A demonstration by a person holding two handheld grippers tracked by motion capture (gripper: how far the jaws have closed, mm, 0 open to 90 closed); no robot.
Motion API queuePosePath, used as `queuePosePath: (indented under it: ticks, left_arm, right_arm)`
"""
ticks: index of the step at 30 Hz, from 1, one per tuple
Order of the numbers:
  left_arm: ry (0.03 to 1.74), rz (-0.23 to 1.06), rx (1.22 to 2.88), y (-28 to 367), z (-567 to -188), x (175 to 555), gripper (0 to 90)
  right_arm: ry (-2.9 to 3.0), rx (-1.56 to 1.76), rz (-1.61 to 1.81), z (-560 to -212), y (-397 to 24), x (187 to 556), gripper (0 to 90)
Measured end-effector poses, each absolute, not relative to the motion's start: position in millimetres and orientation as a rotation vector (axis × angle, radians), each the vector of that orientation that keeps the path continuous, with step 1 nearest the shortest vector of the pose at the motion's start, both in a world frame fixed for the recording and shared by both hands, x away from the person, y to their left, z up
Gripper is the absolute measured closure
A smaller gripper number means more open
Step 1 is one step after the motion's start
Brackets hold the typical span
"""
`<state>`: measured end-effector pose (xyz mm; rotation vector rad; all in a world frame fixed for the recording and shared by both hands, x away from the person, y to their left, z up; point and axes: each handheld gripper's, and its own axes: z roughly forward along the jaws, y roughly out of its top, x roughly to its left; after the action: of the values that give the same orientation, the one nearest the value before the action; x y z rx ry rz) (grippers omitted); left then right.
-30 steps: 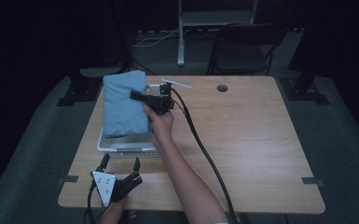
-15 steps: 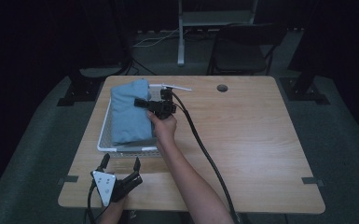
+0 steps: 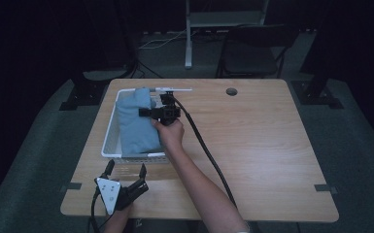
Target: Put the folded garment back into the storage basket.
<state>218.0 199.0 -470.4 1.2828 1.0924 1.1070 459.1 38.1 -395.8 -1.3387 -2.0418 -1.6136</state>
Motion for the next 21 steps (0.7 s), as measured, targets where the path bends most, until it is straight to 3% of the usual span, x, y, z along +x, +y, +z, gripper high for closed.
queuePosePath:
  ticks: [21]
  left_arm:
    - [1.091,1.108,1.281,199,-470,218,3.6]
  right_arm:
    - [-2.452,-1.358,-1.321,-392,54,465,63.8]
